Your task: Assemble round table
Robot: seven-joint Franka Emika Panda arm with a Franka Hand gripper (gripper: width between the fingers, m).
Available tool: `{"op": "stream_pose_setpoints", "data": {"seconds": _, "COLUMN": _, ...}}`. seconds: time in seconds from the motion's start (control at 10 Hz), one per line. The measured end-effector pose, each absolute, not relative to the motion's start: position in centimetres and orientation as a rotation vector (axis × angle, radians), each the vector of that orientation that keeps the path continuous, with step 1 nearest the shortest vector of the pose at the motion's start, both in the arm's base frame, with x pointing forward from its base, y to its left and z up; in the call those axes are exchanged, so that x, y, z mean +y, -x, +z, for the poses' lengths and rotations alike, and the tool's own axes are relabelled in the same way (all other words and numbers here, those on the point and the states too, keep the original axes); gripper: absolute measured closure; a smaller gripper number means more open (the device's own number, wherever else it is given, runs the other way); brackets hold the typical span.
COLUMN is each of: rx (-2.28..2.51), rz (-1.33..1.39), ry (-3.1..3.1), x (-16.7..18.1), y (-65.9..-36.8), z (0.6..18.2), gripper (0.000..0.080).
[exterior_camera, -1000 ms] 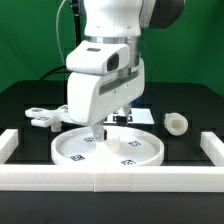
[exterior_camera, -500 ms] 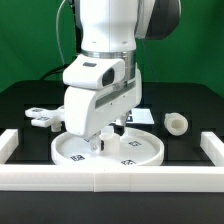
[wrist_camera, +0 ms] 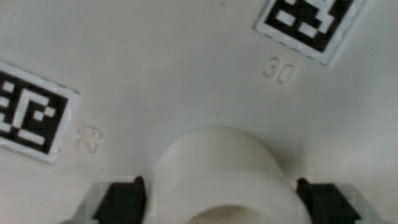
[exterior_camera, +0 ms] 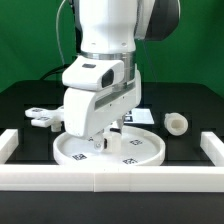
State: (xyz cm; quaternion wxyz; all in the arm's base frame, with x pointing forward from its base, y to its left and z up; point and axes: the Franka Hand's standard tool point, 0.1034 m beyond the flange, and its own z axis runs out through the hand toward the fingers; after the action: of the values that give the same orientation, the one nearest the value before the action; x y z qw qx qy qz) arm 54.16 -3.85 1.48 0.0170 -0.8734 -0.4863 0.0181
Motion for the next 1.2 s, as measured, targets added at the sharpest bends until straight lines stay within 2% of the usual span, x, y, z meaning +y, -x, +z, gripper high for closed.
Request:
{"op": "stream_pose_setpoints", "data": {"seconds": 0.4, "rx": -1.531, "rz": 0.057, "ry": 2.706, "x": -3.5, "y": -54.4, "z": 1.5, "gripper": 0.0395}}
{"op": "stream_pose_setpoints", "data": {"seconds": 0.6, "rx": -1.591, "rz": 0.021, "ry": 2.674, "x": -1.9, "y": -56.1, "z": 1.5, "gripper": 0.0394}}
{"op": "stream_pose_setpoints", "data": {"seconds": 1.2, "rx": -1.595, "rz": 0.026, "ry": 2.656, "x": 1.0, "y": -56.3, "z": 1.5, "gripper": 0.0393}}
